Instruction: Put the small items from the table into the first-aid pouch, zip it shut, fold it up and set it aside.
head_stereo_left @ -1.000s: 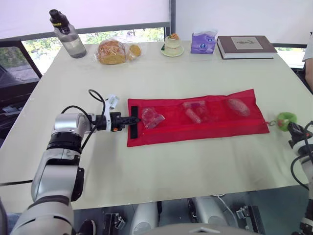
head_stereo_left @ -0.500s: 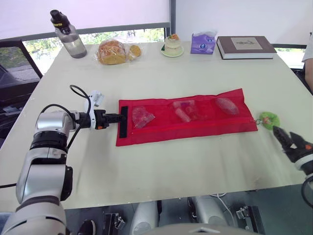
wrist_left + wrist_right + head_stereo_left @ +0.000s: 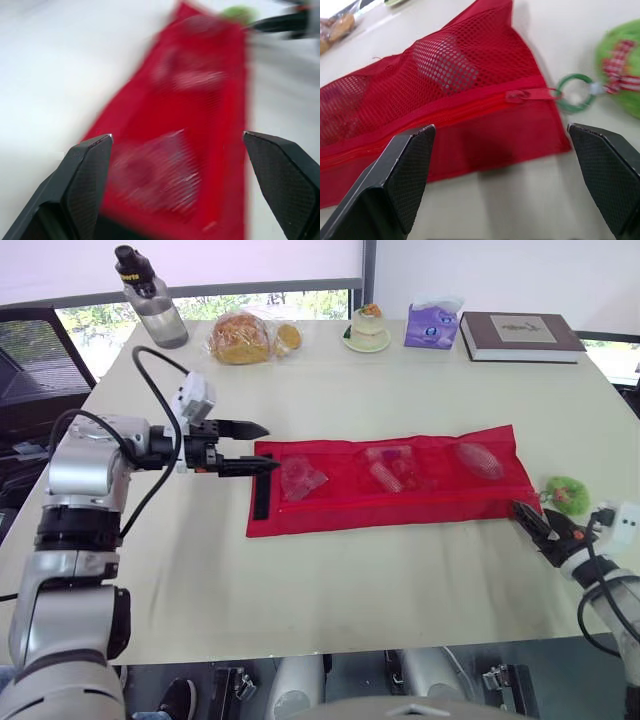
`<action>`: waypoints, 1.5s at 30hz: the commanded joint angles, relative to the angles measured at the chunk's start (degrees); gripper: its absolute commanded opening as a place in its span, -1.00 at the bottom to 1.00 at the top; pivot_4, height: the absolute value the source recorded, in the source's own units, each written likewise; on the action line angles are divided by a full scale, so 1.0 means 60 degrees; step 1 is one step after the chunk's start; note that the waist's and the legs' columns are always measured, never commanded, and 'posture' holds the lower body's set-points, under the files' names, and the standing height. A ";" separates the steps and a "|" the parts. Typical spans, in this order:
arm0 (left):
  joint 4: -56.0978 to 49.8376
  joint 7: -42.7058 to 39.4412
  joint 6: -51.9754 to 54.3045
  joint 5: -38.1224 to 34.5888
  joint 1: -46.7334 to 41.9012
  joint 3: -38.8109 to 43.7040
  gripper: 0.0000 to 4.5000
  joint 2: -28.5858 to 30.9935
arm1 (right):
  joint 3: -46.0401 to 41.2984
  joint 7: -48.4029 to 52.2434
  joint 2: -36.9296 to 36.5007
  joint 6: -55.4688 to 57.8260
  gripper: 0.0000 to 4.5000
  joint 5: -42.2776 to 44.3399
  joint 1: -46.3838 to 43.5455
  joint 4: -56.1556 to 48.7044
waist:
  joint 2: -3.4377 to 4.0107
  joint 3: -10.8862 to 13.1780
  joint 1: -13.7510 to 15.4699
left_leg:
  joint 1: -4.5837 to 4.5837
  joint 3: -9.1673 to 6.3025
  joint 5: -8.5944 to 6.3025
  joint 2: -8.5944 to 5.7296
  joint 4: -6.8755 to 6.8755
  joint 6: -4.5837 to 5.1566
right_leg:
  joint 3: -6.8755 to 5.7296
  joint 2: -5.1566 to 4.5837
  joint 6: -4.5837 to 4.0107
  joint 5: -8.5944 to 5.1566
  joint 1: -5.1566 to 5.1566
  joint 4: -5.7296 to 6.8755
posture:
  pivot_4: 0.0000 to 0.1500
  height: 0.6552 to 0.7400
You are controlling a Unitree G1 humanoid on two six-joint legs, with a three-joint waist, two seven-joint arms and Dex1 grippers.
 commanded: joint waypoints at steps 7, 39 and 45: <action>-0.3208 0.0457 0.0973 -0.1576 0.0305 0.0233 0.97 -0.0468 | 0.0014 0.0468 -0.0170 0.0032 1.00 -0.0124 -0.0647 0.0907 | -0.0001 0.0000 -0.0020 | 0.0016 -0.0010 0.0001 -0.0018 0.0031 0.0001 | -0.0009 0.0016 0.0043 -0.0004 0.0024 0.0008 | 1.00 1.00; -0.2964 0.0815 0.0354 -0.1715 -0.0258 0.0212 1.00 -0.0960 | -0.2661 0.2162 -0.3961 0.1411 -0.99 0.1499 0.0159 -0.0181 | 0.0046 0.0008 0.0022 | -0.0002 -0.0001 -0.0016 -0.0038 0.0094 0.0030 | 0.0004 0.0010 0.0074 0.0009 0.0037 0.0006 | 1.00 1.00; -0.2977 0.0883 0.0302 -0.1718 -0.0287 0.0273 1.00 -0.0993 | 0.0238 0.3036 -0.4496 0.1868 -0.99 0.1715 -0.1558 -0.1988 | 0.0046 0.0011 -0.0133 | 0.0009 -0.0007 -0.0015 0.0008 0.0124 0.0029 | 0.0003 0.0068 0.0076 0.0022 0.0038 0.0026 | 1.00 1.00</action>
